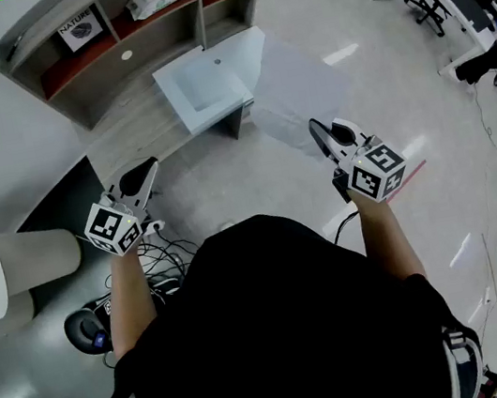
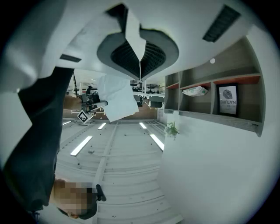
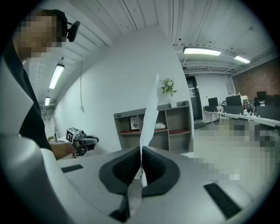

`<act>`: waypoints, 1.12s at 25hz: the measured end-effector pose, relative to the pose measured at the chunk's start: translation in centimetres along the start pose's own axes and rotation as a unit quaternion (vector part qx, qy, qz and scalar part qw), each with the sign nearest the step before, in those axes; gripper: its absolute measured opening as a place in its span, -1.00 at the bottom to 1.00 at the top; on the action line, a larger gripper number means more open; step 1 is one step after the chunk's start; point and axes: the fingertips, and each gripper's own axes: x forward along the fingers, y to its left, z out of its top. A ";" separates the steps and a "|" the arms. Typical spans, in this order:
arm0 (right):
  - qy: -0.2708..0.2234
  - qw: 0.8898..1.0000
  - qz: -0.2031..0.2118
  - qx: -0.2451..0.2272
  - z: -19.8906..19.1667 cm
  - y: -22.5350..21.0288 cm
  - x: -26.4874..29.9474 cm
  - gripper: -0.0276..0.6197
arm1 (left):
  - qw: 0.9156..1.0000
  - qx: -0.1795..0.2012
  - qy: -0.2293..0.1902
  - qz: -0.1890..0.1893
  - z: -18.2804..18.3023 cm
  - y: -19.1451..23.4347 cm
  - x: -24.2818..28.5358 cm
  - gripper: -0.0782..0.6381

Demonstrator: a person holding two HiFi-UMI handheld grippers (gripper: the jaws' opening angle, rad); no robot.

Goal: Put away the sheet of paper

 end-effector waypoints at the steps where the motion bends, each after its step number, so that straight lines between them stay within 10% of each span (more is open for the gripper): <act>1: 0.003 1.000 -0.001 0.001 -0.2 0.2 -0.3 -0.87 | 1.000 -0.001 -0.002 -0.003 0.3 -0.6 0.0 -0.72; 28: -0.005 0.999 -0.031 -0.003 -0.2 1.8 1.6 -0.87 | 1.000 -0.017 -0.011 0.001 0.9 0.5 -3.8 -0.72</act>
